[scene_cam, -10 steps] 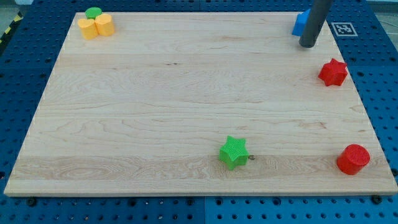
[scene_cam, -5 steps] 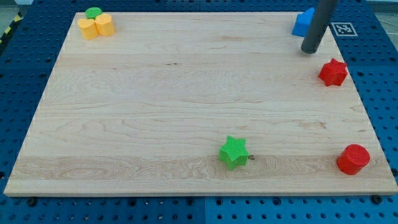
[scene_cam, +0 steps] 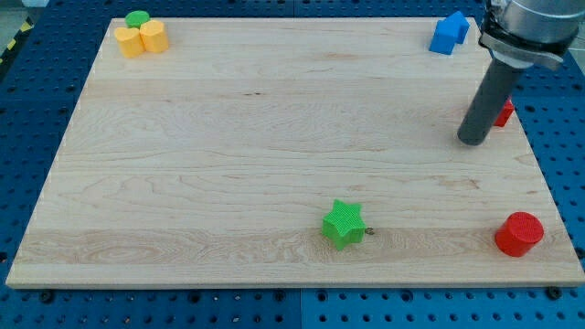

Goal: Slightly push the red star vertically below the blue cube

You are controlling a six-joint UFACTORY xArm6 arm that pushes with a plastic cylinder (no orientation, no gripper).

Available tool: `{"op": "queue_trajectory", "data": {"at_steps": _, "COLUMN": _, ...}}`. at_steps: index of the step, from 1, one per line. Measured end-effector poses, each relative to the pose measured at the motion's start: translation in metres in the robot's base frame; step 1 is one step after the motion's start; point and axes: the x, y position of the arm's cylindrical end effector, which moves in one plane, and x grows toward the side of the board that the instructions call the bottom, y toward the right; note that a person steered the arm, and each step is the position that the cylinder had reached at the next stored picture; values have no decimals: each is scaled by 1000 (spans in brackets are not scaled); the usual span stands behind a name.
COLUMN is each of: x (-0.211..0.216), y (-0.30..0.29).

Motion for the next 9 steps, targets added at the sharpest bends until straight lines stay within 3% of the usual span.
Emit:
{"op": "queue_trajectory", "data": {"at_steps": 2, "x": 10, "y": 63}}
{"op": "queue_trajectory", "data": {"at_steps": 3, "x": -9, "y": 66}}
{"op": "queue_trajectory", "data": {"at_steps": 4, "x": -41, "y": 64}}
{"op": "queue_trajectory", "data": {"at_steps": 7, "x": -50, "y": 12}}
{"op": "queue_trajectory", "data": {"at_steps": 9, "x": 10, "y": 64}}
